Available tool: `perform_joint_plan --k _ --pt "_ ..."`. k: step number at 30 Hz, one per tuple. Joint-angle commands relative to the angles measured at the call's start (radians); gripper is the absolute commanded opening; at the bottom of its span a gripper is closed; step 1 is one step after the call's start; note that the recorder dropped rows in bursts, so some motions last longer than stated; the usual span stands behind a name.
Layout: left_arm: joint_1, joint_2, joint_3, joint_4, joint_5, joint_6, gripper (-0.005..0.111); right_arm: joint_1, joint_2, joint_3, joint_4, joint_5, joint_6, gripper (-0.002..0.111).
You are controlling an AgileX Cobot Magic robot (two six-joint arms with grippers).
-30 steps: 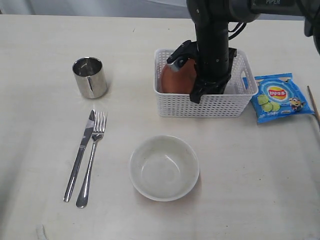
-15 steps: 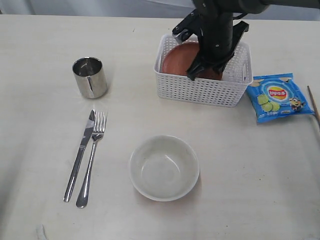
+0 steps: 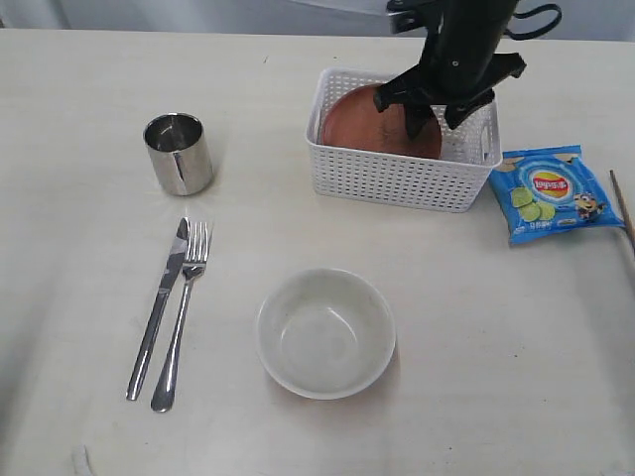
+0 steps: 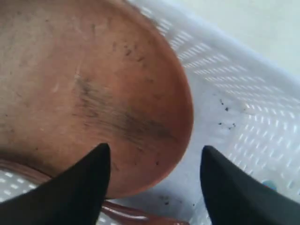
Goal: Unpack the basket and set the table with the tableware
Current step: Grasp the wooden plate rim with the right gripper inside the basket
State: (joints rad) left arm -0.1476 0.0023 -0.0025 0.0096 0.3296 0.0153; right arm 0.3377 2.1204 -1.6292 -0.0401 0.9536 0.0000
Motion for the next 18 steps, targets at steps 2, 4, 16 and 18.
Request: perform_joint_plan --k 2,4,16,18 --pt "-0.006 -0.002 0.002 -0.002 -0.008 -0.003 0.000 -0.048 -0.011 0.002 0.066 -0.012 -0.081 0.054" --pt "-0.006 -0.002 0.002 -0.002 -0.008 -0.003 0.000 -0.046 -0.011 0.002 0.095 -0.028 -0.138 0.053" --pt "-0.006 -0.002 0.002 -0.002 -0.008 -0.003 0.000 -0.046 0.027 0.002 0.158 -0.136 -0.216 0.053" --pt "-0.006 -0.002 0.002 -0.002 -0.008 -0.003 0.000 -0.046 0.027 0.002 0.131 -0.136 -0.215 0.053"
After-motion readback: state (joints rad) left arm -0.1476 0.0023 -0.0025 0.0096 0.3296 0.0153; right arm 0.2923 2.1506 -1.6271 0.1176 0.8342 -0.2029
